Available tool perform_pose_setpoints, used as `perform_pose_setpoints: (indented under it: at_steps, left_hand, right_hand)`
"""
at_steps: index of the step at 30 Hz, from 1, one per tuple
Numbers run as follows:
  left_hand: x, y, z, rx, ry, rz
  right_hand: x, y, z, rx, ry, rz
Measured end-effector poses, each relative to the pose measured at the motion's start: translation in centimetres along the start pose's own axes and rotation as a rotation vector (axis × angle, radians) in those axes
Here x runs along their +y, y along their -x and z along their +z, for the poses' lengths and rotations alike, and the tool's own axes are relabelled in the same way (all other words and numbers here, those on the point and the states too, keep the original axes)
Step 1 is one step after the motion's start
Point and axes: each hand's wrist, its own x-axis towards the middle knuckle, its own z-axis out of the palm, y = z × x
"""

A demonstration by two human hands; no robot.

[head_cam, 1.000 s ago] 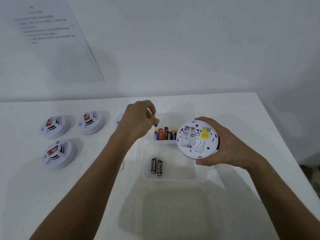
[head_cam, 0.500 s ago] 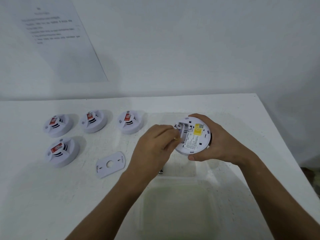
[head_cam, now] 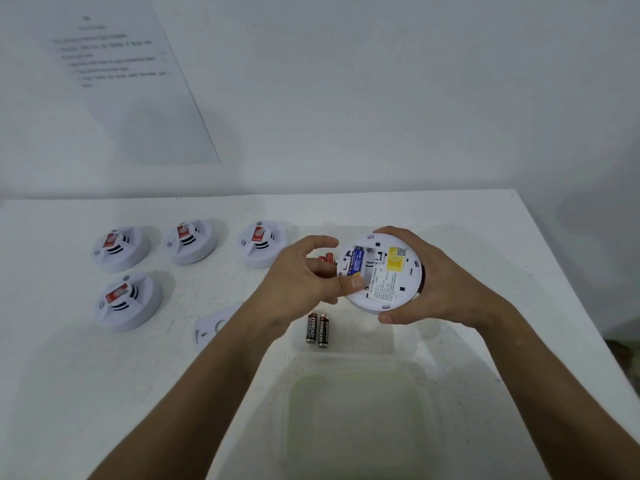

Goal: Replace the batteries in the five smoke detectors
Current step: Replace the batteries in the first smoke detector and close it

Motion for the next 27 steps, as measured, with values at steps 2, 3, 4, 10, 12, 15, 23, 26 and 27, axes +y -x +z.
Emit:
perform_pose_setpoints:
  at_steps: [2, 3, 4, 10, 12, 15, 23, 26, 27]
  left_hand:
    - [-0.2, -0.2, 0.1, 0.011, -0.003, 0.007]
    - [-0.4, -0.2, 0.2, 0.018, -0.007, 0.008]
    - [-0.5, -0.4, 0.2, 0.023, -0.016, 0.011]
    - [-0.1, -2.9, -1.6, 0.227, -0.368, 0.151]
    - [-0.5, -4.7, -3.5, 0.314, -0.68, 0.167]
    - [-1.7, -7.2, -5.1, 0.161, -0.963, 0.061]
    - [-1.6, -9.6, -4.1, -0.132, -1.223, -0.106]
    - [-2.0, -10.8, -4.0, -0.157, -1.251, -0.123]
    - [-2.2, -11.0, -3.9, -0.171, -1.273, -0.127]
  right_hand:
    - [0.1, -0.1, 0.0, -0.01, 0.001, 0.005]
    - [0.1, -0.1, 0.1, -0.011, 0.002, 0.006]
    - [0.1, -0.1, 0.1, -0.005, 0.003, 0.007]
    - [0.4, -0.3, -0.1, 0.052, -0.011, 0.013]
    - [0.7, -0.1, -0.2, 0.041, -0.007, 0.036]
    - [1.1, 0.2, -0.2, 0.031, 0.003, 0.052]
    - [1.8, 0.2, 0.1, 0.023, 0.008, 0.073]
    - [2.0, 0.2, 0.0, 0.018, 0.006, 0.075]
    - [2.0, 0.2, 0.0, 0.015, 0.005, 0.077]
